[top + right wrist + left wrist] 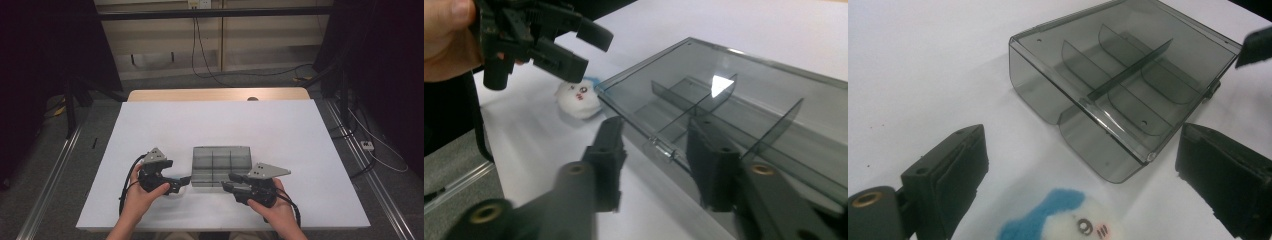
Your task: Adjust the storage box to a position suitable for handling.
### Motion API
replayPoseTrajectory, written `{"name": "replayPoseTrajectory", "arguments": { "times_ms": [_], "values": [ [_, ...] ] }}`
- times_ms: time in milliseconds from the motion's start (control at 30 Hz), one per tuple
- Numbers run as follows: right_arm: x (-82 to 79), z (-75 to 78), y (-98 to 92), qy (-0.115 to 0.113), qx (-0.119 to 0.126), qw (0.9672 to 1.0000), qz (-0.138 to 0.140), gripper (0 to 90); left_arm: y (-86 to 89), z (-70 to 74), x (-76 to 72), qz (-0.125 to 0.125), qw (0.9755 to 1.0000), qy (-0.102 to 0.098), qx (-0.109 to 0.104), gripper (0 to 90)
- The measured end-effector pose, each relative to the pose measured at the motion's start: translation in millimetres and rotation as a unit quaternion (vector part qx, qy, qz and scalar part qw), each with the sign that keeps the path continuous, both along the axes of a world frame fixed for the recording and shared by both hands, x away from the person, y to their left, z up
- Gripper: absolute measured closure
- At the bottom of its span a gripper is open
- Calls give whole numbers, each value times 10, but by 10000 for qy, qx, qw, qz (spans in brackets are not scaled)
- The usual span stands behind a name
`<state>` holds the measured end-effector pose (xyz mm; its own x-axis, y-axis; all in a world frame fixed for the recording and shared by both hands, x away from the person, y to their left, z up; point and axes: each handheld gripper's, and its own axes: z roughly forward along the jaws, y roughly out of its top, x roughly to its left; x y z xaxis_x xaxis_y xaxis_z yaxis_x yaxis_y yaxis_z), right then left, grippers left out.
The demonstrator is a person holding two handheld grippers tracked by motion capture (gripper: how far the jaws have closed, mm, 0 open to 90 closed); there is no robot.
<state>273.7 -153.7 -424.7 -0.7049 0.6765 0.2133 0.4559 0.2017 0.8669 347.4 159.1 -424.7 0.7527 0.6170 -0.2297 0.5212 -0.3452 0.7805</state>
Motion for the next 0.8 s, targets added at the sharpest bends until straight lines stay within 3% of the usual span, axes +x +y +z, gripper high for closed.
{"name": "replayPoseTrajectory", "arguments": {
  "times_ms": [67, 100, 233, 600, 800],
  "values": [
    [-5, -18, 15, -4, -38, 10000, 51, 713, 13, 3, -2, 12, 10000, 13, -46, 67],
    [-7, -41, 22, 0, -23, 9999, 125, 787, 21, 4, -1, 15, 10000, 7, -51, 62],
    [-19, -67, 57, 20, -151, 9995, 284, 844, 42, 2, 0, 39, 10000, 10, -44, 62],
    [-32, -201, 140, 206, -431, 9977, 487, 900, 41, -6, 2, 31, 10000, -22, 33, 64],
    [35, -294, 116, 318, -657, 9967, 364, 900, 35, -4, -4, -8, 10000, -21, 33, 64]
  ]
}}
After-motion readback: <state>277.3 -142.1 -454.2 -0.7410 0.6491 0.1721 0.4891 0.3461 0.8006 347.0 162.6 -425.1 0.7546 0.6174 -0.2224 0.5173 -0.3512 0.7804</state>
